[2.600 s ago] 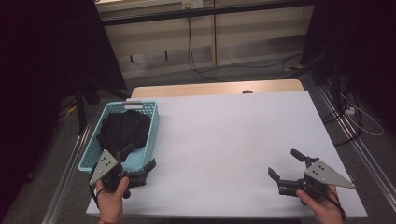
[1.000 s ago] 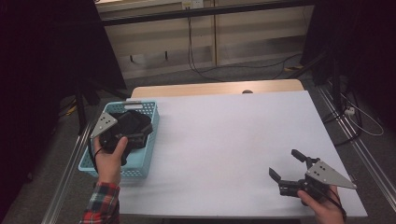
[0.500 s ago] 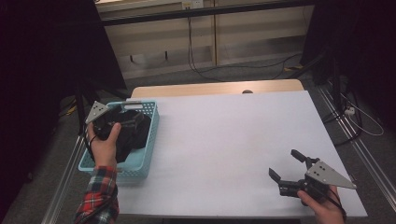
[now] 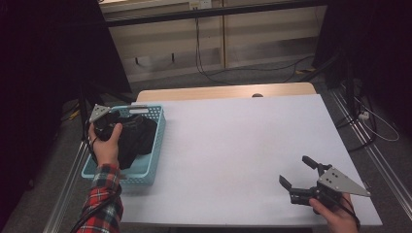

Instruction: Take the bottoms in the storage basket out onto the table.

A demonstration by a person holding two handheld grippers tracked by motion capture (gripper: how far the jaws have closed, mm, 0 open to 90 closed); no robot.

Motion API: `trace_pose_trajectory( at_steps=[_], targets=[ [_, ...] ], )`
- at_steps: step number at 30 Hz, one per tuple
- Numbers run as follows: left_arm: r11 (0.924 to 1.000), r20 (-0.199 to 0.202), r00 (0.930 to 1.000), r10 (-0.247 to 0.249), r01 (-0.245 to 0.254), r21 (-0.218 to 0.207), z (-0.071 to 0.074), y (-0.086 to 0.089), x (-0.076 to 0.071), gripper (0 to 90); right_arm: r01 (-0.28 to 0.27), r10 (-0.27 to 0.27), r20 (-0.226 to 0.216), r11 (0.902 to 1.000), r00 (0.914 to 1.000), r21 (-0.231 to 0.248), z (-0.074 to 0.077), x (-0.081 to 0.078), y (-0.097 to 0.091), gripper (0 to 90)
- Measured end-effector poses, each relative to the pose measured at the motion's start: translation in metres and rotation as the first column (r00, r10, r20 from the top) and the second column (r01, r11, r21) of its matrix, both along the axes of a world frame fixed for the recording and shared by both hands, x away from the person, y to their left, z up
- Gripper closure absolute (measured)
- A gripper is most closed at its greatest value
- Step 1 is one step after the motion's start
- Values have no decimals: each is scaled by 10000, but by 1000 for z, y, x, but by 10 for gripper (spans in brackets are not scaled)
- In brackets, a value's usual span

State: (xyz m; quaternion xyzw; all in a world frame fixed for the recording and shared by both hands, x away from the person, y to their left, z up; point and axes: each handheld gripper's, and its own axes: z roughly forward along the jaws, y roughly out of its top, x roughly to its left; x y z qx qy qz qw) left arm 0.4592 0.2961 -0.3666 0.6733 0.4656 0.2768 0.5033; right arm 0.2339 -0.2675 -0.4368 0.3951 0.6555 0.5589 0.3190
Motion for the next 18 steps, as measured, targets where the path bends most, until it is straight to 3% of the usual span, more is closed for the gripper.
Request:
trace_pose_trajectory(
  at_steps=[4, 9, 12, 18],
  targets=[
    [9991, -413, 9987, 312, -301, 288, -9, 4, 6, 23, -25, 25, -4, 10000, 10000, 8, 0, 0, 0, 18],
    [9974, -816, 9943, 684, -661, 302, -19, 9, 10, 23, -55, 55, -26, 10000, 10000, 29, 0, 0, 0, 18],
    [9951, -1151, 9895, 871, -809, 570, -24, 11, 13, 25, -58, 59, -46, 10000, 10000, 58, 0, 0, 0, 19],
    [9925, -1823, 9761, 1187, -1111, 514, -33, 14, 20, 28, -99, 99, -62, 9999, 9999, 39, 0, 0, 1, 18]
  ],
)
